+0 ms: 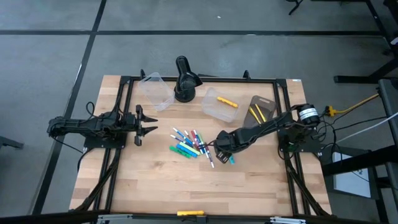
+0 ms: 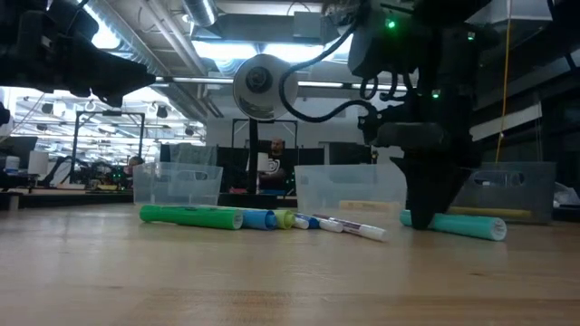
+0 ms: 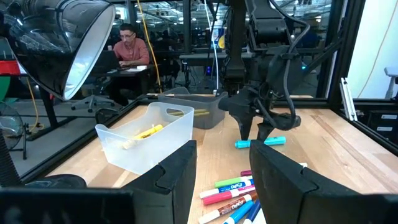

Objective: Pick & Place Markers
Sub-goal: Put the light blue highlighter in the right transparent bin

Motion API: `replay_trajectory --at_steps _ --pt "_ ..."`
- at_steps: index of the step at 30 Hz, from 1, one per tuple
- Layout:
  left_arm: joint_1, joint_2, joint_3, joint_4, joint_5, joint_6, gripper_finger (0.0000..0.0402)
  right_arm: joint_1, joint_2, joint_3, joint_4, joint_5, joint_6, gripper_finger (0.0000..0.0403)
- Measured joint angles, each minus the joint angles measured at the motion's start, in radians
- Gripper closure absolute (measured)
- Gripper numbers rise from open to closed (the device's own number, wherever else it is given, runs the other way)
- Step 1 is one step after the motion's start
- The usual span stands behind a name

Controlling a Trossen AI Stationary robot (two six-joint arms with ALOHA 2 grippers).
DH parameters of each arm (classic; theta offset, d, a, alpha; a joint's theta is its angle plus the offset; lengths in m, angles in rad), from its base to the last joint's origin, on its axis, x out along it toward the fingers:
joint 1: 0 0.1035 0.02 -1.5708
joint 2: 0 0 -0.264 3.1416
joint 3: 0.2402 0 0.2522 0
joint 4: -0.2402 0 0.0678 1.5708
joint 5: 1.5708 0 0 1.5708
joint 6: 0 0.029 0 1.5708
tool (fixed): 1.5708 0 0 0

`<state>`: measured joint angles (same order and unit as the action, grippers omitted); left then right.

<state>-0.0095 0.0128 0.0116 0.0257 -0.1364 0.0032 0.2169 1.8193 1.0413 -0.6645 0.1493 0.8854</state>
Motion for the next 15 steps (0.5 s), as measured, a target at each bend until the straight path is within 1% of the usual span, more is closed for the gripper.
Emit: replay_trajectory --at_steps 3,10,12,15 --pt "0.0 0.0 0.0 0.0 0.0 0.0 0.0258 0.001 0.001 -0.028 0.036 0.032 0.038 0.0233" --pt "0.0 0.0 0.0 0.0 0.0 0.0 0.0258 0.001 0.0 -0.074 0.088 0.036 0.103 0.0235" --pt "0.0 0.0 0.0 0.0 0.0 0.0 0.0258 0.001 0.0 -0.076 0.09 0.042 0.103 0.0244" --pt "0.0 0.0 0.0 0.0 0.0 0.0 0.0258 0.0 0.0 -0.077 0.089 0.046 0.106 0.0274"
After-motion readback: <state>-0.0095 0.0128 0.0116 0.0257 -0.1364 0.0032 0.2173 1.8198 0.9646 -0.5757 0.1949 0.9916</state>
